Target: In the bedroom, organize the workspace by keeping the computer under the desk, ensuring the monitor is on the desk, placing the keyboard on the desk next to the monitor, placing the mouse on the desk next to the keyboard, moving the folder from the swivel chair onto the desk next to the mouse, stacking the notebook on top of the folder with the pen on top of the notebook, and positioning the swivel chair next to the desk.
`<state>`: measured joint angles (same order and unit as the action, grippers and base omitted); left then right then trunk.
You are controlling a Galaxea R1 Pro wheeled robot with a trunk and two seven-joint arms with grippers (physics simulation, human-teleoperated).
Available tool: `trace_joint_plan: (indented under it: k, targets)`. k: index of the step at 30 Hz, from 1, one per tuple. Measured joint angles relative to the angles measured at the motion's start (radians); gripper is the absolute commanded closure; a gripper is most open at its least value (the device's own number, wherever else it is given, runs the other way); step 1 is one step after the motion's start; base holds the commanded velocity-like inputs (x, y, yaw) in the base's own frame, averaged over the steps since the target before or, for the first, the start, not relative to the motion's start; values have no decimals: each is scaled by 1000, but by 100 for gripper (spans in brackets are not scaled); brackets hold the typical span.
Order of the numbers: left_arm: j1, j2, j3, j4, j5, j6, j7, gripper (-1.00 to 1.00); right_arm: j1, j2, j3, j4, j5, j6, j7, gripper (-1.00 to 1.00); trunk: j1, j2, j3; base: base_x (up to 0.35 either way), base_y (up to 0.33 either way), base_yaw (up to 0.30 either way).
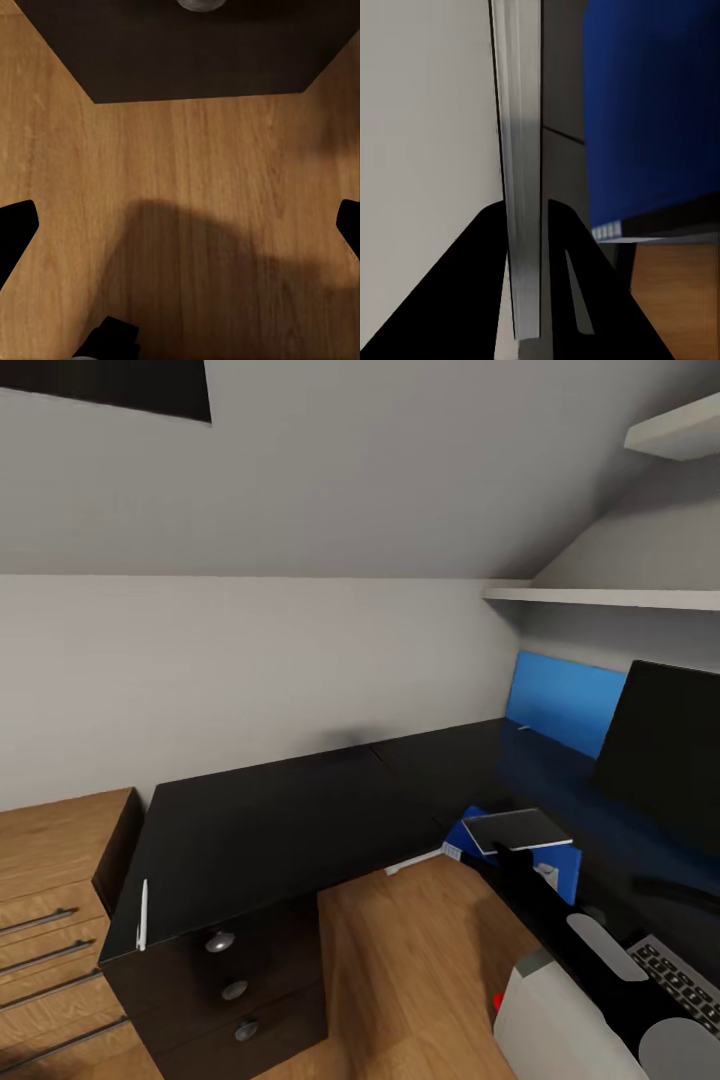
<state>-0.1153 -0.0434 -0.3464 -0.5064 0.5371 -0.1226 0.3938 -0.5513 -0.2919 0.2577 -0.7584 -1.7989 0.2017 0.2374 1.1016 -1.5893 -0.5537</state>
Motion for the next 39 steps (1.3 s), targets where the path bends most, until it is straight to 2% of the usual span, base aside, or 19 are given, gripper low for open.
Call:
trace_joint_plan:
  k: [9,16,30,32,33,39]
  targets:
    - [0,0,0,0,0,0,0,-100,0,0,-2,-2,-4,1,-80,100,0,0,0,2,0,0]
    - [0,0,0,0,-2,0,0,-100,0,0,-3,-3,-6,2,-92,100,0,0,0,0,0,0]
    - [0,0,0,0,0,0,0,-100,0,0,-3,-4,-6,2,-91,100,-54,98,44,0,0,0]
    - [0,0,0,0,1,0,0,-100,0,0,-3,-5,-6,2,-91,100,-54,98,44,0,0,0]
    - [0,0,0,0,1,0,0,-100,0,0,-3,-5,-6,2,-91,-100,-54,98,44,0,0,0]
    - [0,0,1,0,-1,0,0,-100,0,0,-3,-5,-7,4,-91,-100,-54,98,44,0,0,0]
